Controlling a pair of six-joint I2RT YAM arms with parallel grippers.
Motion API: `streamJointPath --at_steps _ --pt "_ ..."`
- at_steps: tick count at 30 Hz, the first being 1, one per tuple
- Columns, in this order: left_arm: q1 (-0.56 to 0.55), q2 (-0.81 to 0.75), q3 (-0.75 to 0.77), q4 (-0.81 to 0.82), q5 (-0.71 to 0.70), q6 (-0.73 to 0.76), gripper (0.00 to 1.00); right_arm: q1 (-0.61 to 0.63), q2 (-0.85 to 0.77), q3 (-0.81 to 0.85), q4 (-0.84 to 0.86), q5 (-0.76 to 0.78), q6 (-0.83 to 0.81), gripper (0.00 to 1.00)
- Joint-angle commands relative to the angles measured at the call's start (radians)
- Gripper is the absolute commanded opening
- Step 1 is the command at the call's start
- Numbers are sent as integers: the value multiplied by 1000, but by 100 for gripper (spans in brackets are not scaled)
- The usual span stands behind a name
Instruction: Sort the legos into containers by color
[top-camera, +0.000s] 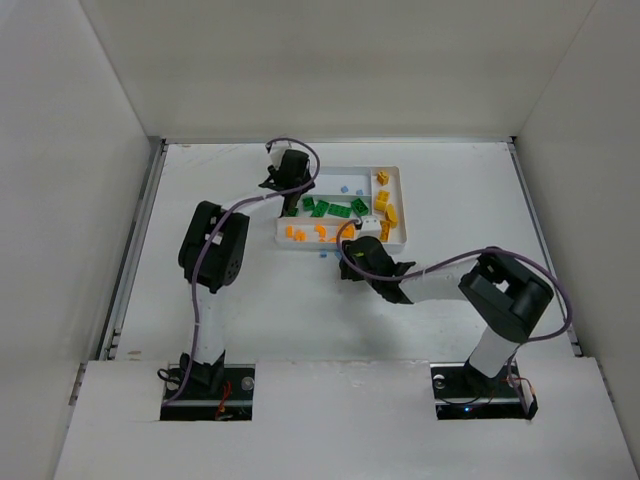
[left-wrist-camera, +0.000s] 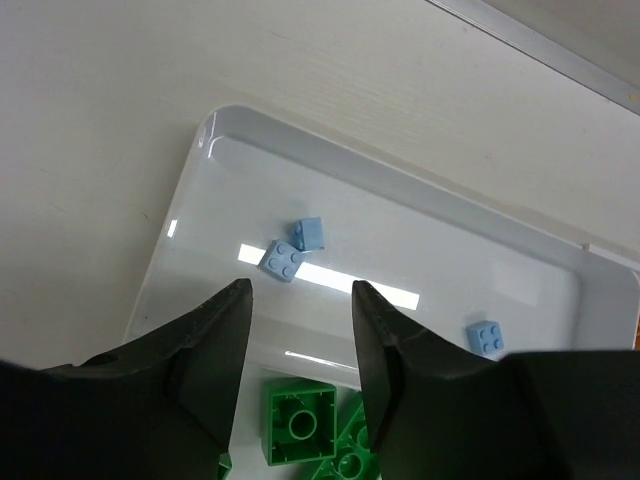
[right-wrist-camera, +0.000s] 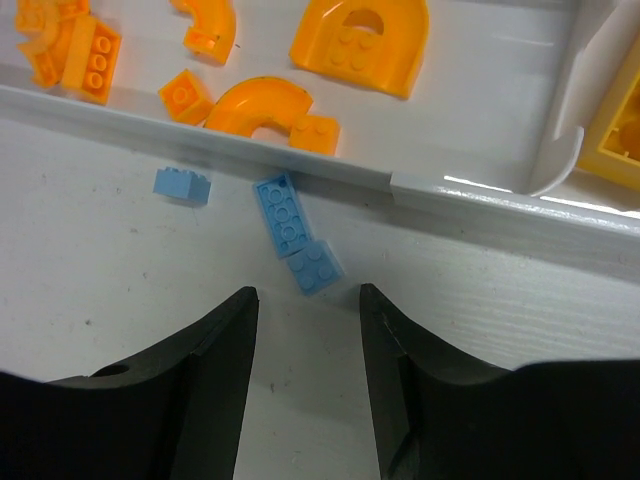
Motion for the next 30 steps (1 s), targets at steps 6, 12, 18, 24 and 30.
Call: streamJointPath --at_steps 6,12,18,24,30 --pt "-33 -294 -328 155 -32 -69 42 -3 49 66 -18 22 -41 49" --pt "-104 -469 -563 232 -55 -121 41 -3 81 89 -36 35 -60 41" --pt "-199 -624 -730 239 -111 -107 41 -1 55 77 -39 53 -47 25" --pt "-274 -736 -873 248 -156 -89 41 -1 -97 32 -51 49 -21 24" --pt "-337 -735 -931 313 -182 -75 40 -94 -122 138 -58 -39 -46 24"
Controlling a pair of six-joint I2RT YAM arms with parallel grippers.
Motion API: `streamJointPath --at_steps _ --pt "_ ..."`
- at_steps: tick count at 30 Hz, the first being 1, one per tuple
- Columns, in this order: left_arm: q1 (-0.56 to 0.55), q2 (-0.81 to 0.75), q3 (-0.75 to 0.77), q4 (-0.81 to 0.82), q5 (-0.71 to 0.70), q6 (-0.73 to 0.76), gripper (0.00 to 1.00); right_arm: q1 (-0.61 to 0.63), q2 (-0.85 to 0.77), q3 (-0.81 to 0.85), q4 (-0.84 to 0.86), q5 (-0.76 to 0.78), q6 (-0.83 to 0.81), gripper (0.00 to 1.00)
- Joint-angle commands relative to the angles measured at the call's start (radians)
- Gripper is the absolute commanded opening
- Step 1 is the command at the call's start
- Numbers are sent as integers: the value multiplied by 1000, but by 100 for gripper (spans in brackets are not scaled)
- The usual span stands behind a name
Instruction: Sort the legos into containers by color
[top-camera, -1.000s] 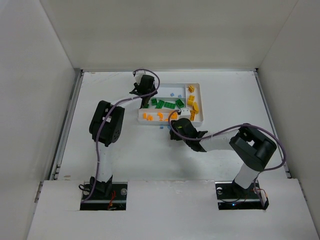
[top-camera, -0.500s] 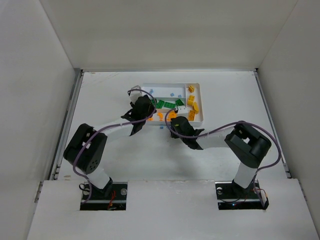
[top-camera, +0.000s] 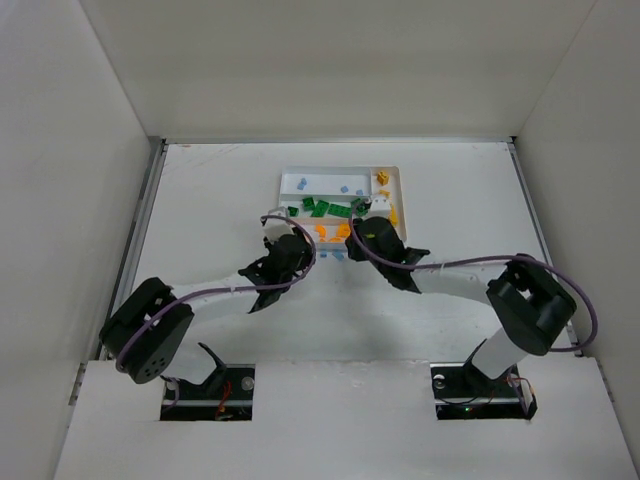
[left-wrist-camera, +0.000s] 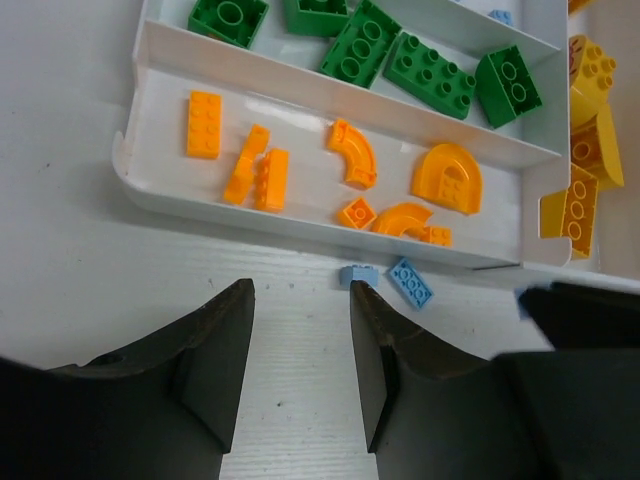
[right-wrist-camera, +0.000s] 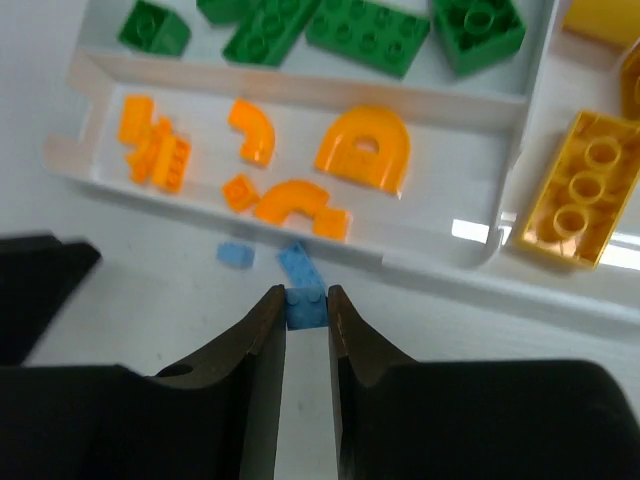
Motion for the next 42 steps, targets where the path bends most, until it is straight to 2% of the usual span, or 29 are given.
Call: streamJointPath --at_steps 1,8,14,16,18,23,30,33,37,42 --pt "-34 -6 -20 93 -36 20 40 -93 37 141 13 -64 -22 24" --pt "-86 50 -24 131 -41 31 34 -234 265 466 -61 -97 -35 25" --pt "-120 110 20 124 -41 35 32 -272 422 651 -147 -92 -46 27" --pt "-128 128 31 124 -41 38 32 -272 447 674 -152 -88 -46 31" --pt "-133 140 38 122 -41 38 32 -274 467 692 -144 -85 -41 41" --pt "-137 165 52 119 -56 38 32 -269 436 674 -130 -86 -32 50" --pt "-140 222 81 119 -78 38 32 -240 208 391 26 -81 -16 50" --pt "-128 205 65 117 -85 12 31 -239 128 289 74 -78 -13 44" --pt "-108 166 35 120 -101 -8 31 -239 172 316 10 -117 -33 32" --pt "-102 174 35 127 -79 -8 31 -208 283 410 -44 -109 -75 35"
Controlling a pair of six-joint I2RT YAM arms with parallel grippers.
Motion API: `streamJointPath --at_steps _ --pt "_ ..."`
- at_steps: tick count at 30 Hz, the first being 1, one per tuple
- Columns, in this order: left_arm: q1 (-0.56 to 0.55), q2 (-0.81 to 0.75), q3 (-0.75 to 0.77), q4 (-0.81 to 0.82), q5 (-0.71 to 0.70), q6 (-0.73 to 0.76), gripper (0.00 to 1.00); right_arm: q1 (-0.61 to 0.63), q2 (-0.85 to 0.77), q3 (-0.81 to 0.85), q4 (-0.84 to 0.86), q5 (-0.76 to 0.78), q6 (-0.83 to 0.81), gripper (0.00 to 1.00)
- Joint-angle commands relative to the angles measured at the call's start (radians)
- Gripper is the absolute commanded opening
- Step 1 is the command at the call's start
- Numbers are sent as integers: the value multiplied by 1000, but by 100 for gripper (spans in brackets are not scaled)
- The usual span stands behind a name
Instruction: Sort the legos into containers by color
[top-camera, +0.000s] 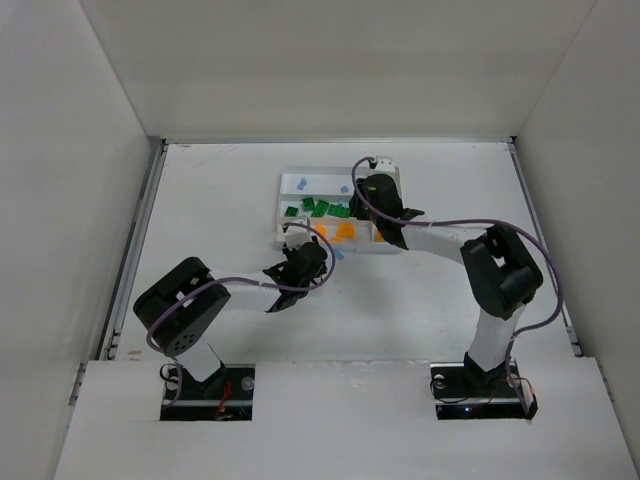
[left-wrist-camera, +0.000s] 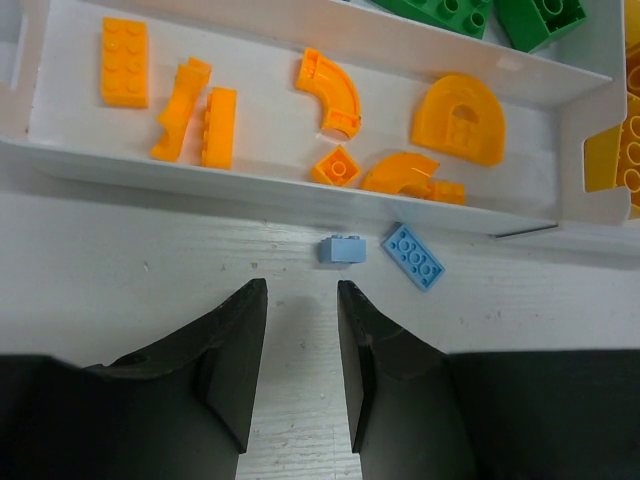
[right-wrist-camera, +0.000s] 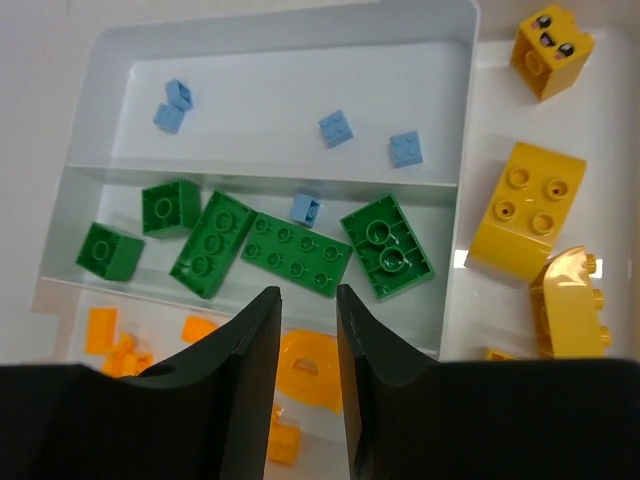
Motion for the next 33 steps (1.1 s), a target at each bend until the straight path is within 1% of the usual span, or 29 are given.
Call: streamJointPath --at_steps 1,5,10,14,18,33 --pt "3 -38 -11 39 -9 -16 31 26 65 82 -22 -8 -35 37" --pt "17 -41 -19 45 10 -18 31 26 120 163 -62 -6 -38 42" --pt "26 -40 -30 70 49 -35 31 29 202 267 -121 3 -38 43" --pt "28 -66 -48 76 65 -49 31 30 268 350 -176 41 -35 40" --pt "43 -86 -66 87 76 -59 32 35 308 398 -209 72 -35 38" --pt "46 -103 -77 98 92 -70 32 41 392 502 -285 114 -32 36"
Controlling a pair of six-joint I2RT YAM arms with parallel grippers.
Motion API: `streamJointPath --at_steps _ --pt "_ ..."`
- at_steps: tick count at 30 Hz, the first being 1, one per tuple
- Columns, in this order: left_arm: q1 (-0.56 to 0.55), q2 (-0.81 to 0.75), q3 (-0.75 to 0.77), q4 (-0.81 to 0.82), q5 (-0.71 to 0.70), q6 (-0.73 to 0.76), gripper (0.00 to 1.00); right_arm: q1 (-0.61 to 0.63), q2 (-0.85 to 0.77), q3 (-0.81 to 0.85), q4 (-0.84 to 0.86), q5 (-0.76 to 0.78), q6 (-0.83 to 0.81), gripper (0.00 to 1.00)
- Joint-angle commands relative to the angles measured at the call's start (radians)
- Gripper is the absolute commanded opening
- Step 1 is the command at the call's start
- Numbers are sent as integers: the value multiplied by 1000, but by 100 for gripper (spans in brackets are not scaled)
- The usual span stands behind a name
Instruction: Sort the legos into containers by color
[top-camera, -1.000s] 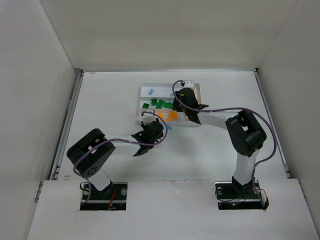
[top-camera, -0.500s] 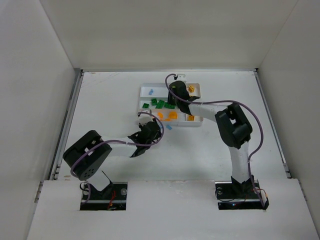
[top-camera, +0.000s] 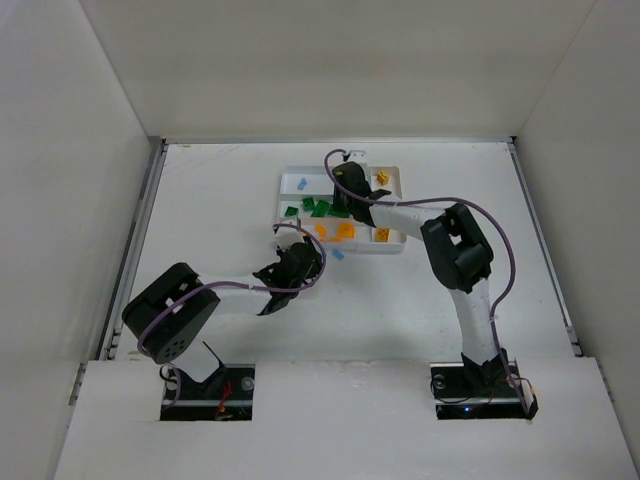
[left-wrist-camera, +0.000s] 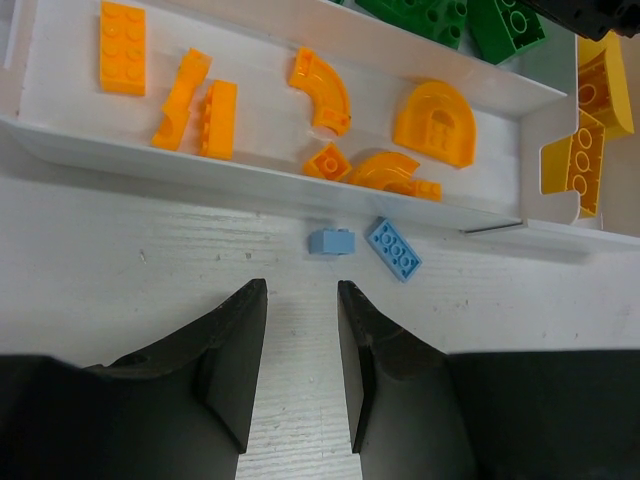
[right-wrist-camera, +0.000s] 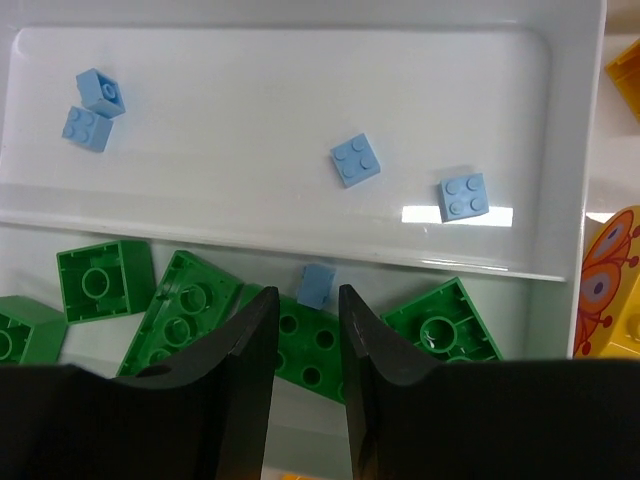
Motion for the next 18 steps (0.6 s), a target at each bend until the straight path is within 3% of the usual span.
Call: streamJointPath --at_steps 1,18 --pt "5 -33 -11 44 1 -11 32 8 20 62 -15 33 -3 36" --pt "69 -109 -66 63 29 -43 32 9 43 148 -173 40 2 31"
